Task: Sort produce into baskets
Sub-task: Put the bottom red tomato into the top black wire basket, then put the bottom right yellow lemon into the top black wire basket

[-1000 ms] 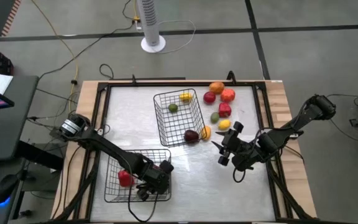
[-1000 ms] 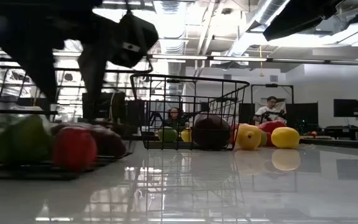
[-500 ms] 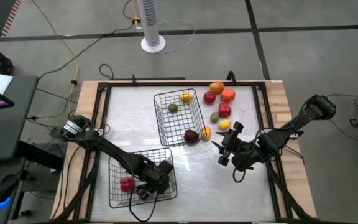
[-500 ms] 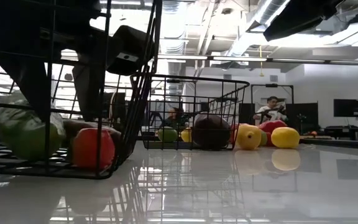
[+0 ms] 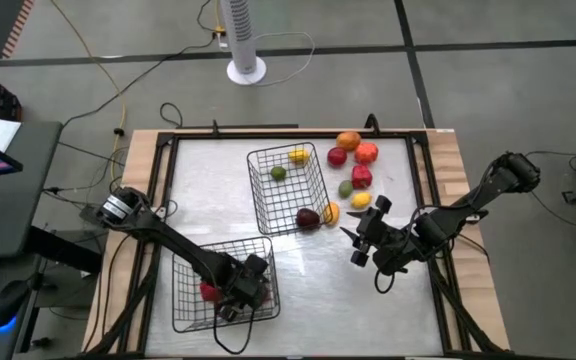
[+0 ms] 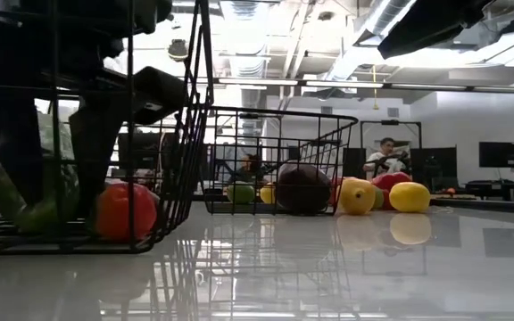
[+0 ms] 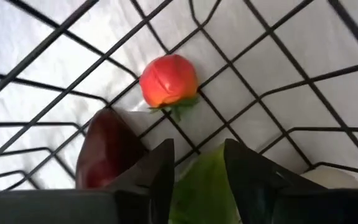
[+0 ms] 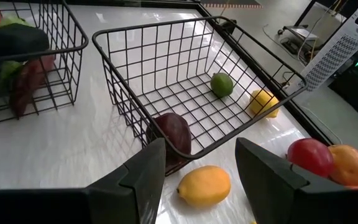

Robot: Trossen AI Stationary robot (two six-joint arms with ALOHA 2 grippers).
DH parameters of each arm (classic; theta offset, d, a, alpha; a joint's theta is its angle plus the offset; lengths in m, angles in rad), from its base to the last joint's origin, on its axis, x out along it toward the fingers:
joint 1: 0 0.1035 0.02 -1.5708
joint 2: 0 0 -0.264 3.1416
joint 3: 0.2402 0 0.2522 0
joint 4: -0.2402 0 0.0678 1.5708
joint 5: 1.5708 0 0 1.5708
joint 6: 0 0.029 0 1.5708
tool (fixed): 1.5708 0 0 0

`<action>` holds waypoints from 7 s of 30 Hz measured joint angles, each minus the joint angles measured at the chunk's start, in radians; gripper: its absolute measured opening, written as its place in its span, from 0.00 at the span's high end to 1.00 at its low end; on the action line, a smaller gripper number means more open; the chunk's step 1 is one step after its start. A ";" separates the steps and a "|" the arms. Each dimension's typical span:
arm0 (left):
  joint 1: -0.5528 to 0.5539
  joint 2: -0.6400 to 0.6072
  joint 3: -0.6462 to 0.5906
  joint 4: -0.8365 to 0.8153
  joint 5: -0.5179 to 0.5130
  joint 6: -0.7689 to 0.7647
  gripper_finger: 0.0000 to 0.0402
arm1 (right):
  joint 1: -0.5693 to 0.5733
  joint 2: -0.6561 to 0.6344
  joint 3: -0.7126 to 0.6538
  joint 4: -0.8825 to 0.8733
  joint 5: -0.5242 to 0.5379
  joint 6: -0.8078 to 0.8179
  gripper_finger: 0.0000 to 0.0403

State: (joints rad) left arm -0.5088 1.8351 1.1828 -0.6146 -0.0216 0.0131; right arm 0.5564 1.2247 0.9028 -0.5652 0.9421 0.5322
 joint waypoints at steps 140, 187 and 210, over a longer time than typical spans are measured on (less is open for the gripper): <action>0.586 -0.306 -0.061 0.397 -0.172 0.088 0.35 | -0.024 0.005 -0.041 0.044 -0.005 0.021 0.45; 0.336 -0.921 -0.454 0.808 -0.259 0.203 0.38 | -0.570 0.211 -0.374 0.226 -0.242 0.409 0.05; 0.334 -1.026 -0.453 0.674 -0.357 0.151 0.38 | -0.538 0.134 -0.357 0.088 -0.430 0.399 0.20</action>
State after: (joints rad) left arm -0.1749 0.8092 0.7300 0.0591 -0.3787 0.1637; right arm 0.0181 1.3589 0.5460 -0.4771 0.5126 0.9308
